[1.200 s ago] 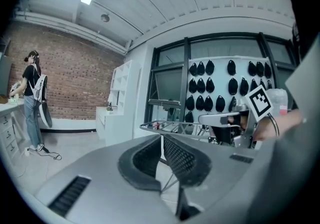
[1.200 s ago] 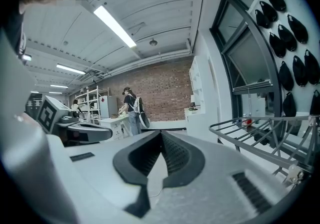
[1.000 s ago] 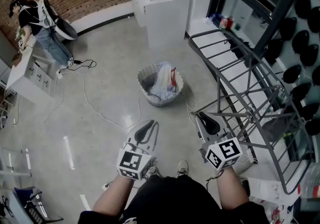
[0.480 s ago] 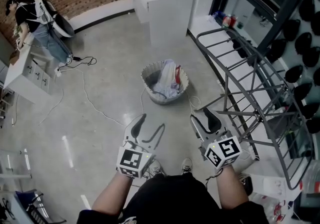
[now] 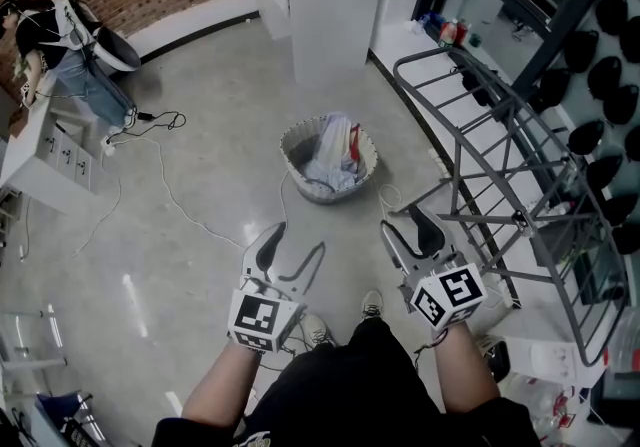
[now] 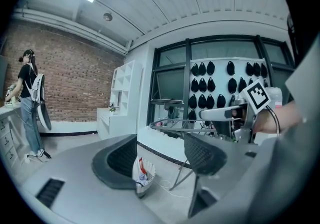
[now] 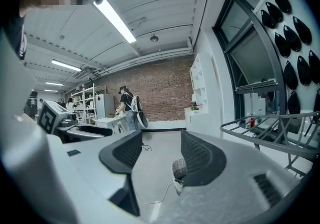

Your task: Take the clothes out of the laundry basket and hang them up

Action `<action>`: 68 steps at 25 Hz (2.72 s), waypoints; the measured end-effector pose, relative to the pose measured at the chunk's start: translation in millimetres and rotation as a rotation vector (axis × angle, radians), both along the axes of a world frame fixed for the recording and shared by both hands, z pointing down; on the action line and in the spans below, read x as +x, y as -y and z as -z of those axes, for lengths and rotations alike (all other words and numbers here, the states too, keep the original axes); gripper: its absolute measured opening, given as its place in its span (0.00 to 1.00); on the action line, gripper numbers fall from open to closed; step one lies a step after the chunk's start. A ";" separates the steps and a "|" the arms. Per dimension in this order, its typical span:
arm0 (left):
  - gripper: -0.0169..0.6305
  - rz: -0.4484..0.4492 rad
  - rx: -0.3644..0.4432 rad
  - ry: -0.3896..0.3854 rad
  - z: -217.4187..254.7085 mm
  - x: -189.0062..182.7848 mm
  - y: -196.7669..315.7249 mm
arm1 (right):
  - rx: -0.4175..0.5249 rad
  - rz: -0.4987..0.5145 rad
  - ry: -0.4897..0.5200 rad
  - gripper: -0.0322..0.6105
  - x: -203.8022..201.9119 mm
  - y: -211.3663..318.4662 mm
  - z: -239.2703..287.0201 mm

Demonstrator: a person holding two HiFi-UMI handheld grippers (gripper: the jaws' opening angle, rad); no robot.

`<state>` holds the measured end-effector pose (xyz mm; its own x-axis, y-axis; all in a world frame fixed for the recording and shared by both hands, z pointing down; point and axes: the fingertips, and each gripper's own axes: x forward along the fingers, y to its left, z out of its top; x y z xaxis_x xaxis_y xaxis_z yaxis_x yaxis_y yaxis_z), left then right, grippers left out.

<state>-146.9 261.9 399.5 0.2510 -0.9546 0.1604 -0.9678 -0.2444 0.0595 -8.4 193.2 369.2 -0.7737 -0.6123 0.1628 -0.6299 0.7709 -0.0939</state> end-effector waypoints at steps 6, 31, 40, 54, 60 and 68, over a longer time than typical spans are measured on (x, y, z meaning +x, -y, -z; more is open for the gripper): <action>0.45 0.017 -0.015 0.004 -5.7 -3.6 25.8 | -0.013 0.022 0.005 0.44 -6.5 31.4 -6.4; 0.45 0.271 -0.059 0.036 -3.5 -2.3 212.2 | -0.112 0.298 0.044 0.44 -40.1 241.0 -37.8; 0.45 0.272 -0.072 0.033 -9.2 -7.9 249.3 | -0.150 0.295 0.037 0.44 -43.0 274.4 -52.6; 0.45 0.142 -0.110 -0.020 -45.1 -93.5 300.3 | -0.205 0.160 -0.005 0.44 -111.2 318.1 -80.8; 0.45 0.082 -0.125 -0.030 -55.6 -145.5 316.3 | -0.225 0.118 -0.017 0.44 -168.5 332.2 -91.5; 0.45 0.028 -0.138 -0.041 -68.6 -195.2 336.3 | -0.222 0.101 -0.031 0.44 -229.9 341.2 -98.0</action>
<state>-342.0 -74.4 468.1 0.2335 -0.9311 0.2803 -0.9702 -0.2040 0.1304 -238.3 -147.9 467.2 -0.8217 -0.4786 0.3094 -0.5558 0.7930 -0.2495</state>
